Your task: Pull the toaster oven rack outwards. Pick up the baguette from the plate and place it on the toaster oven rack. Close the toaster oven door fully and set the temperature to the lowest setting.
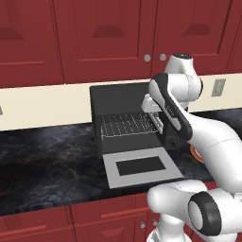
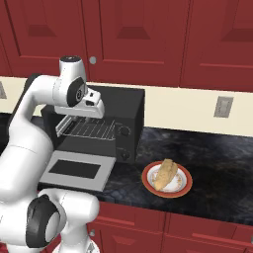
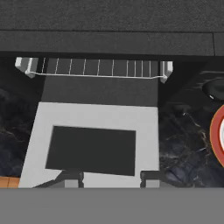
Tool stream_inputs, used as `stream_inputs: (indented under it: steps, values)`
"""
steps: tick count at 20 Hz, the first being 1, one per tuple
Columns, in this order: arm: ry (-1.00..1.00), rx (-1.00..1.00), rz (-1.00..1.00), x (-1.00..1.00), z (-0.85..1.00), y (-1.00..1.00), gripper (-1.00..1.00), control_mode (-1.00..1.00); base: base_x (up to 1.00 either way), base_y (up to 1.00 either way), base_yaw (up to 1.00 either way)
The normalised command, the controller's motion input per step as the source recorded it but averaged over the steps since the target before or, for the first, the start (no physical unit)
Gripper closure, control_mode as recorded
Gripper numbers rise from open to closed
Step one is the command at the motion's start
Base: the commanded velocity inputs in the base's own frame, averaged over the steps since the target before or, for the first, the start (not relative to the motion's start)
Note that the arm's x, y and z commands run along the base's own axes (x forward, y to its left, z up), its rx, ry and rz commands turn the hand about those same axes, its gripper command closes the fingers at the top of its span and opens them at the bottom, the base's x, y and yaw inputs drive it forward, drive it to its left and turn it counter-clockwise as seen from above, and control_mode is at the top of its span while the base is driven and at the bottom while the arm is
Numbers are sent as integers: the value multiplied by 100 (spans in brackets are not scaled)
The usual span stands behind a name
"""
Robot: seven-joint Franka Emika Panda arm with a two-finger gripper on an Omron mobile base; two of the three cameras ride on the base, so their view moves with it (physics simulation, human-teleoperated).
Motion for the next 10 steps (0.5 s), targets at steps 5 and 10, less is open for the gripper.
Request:
stream_inputs:
  steps: [5,10]
  values:
    - [-6,0,0,-13,0,0,-100,-100,0,0,0]
    - [-18,0,0,-25,-2,7,-100,-100,0,0,0]
